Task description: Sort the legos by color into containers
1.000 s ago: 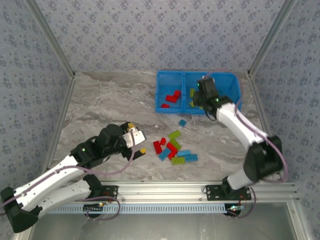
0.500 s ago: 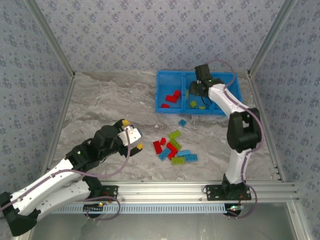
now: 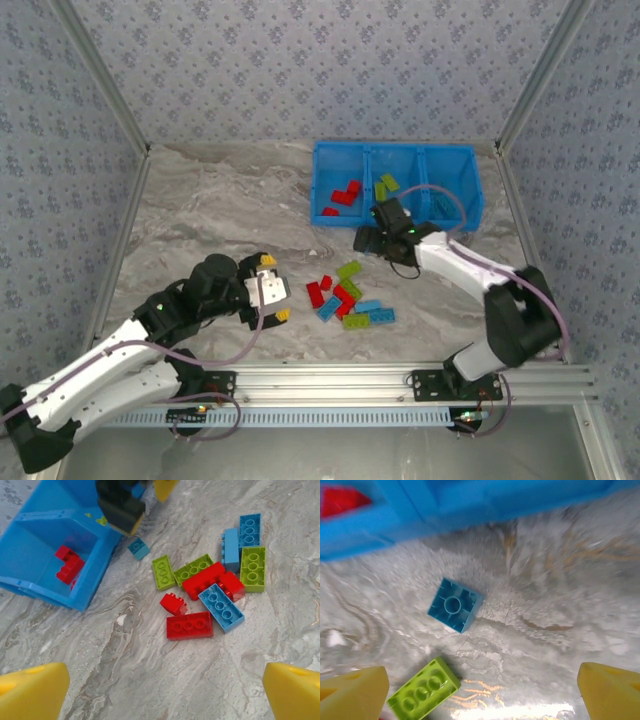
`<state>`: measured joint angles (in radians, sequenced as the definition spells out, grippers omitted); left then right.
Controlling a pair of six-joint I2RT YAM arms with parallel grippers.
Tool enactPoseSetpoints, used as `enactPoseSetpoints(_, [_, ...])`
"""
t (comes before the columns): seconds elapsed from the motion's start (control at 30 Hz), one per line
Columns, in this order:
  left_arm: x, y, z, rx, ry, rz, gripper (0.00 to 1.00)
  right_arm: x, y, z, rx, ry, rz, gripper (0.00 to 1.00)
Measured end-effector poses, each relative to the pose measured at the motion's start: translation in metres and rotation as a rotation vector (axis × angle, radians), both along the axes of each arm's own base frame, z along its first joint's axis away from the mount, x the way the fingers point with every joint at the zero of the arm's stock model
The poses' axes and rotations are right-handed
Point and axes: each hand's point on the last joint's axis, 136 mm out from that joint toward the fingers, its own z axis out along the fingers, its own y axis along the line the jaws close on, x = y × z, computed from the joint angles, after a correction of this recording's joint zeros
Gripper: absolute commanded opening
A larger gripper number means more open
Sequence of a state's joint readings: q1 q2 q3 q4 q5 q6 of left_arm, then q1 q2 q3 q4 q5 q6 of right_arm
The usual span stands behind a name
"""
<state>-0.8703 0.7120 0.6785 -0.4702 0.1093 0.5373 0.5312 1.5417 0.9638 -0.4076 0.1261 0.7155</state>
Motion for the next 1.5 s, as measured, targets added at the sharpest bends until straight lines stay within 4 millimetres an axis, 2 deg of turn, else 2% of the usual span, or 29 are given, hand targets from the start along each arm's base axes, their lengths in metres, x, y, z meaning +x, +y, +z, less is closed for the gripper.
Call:
enactPoseSetpoints(0.13, [-0.001, -0.001, -0.002, 0.005, 0.005, -0.01, 0.99, 0.011, 0.009, -0.032, -0.052, 0.05, 0.003, 0.99])
enactPoseSetpoints(0.3, [-0.001, 0.0, -0.002, 0.009, -0.001, -0.014, 0.99, 0.037, 0.017, -0.04, -0.074, 0.013, -0.022, 0.88])
enactPoseSetpoints(0.5, [-0.001, 0.0, -0.002, 0.011, -0.003, -0.016, 0.99, 0.05, 0.022, -0.055, -0.108, 0.015, -0.031, 0.54])
enactPoseSetpoints(0.6, [-0.001, 0.0, -0.002, 0.011, -0.003, -0.016, 0.99, 0.049, 0.019, -0.055, -0.134, 0.013, -0.043, 0.39])
enactPoseSetpoints(0.67, [-0.001, 0.0, -0.002, 0.011, -0.003, -0.016, 0.99, 0.048, 0.019, -0.055, -0.14, 0.013, -0.046, 0.33])
enactPoseSetpoints(0.77, [-0.002, 0.0, -0.002, 0.011, -0.005, -0.018, 0.99, 0.043, 0.019, -0.054, -0.137, 0.006, -0.047, 0.3])
enactPoseSetpoints(0.87, [-0.002, -0.001, -0.001, 0.012, -0.007, -0.022, 0.99, 0.024, 0.011, -0.05, -0.143, 0.015, -0.041, 0.3])
enactPoseSetpoints(0.97, [-0.002, 0.0, 0.0, 0.01, -0.016, -0.026, 0.99, 0.004, -0.001, -0.026, -0.138, -0.014, -0.04, 0.3])
enactPoseSetpoints(1.03, [-0.003, 0.001, 0.001, 0.006, -0.021, -0.027, 0.99, -0.001, -0.01, 0.007, -0.114, -0.087, -0.056, 0.31])
enactPoseSetpoints(1.13, [-0.003, 0.001, 0.001, 0.008, -0.027, -0.03, 0.99, 0.006, -0.029, 0.065, -0.066, -0.236, -0.1, 0.31])
enactPoseSetpoints(1.2, [-0.003, 0.001, 0.0, 0.01, -0.025, -0.031, 0.99, 0.016, -0.054, 0.093, -0.055, -0.303, -0.156, 0.31])
enactPoseSetpoints(1.23, [-0.003, 0.001, -0.001, 0.011, -0.025, -0.03, 0.99, 0.025, -0.073, 0.105, -0.063, -0.329, -0.201, 0.31])
enactPoseSetpoints(1.3, [-0.003, 0.001, -0.001, 0.011, -0.025, -0.03, 0.99, 0.043, -0.11, 0.116, -0.077, -0.35, -0.286, 0.31])
enactPoseSetpoints(1.4, [-0.003, 0.001, -0.001, 0.012, -0.025, -0.029, 0.99, 0.075, -0.159, 0.114, -0.09, -0.325, -0.386, 0.31])
enactPoseSetpoints(1.5, [-0.003, 0.002, -0.001, 0.014, -0.027, -0.025, 0.99, 0.116, -0.186, 0.106, -0.091, -0.268, -0.423, 0.36])
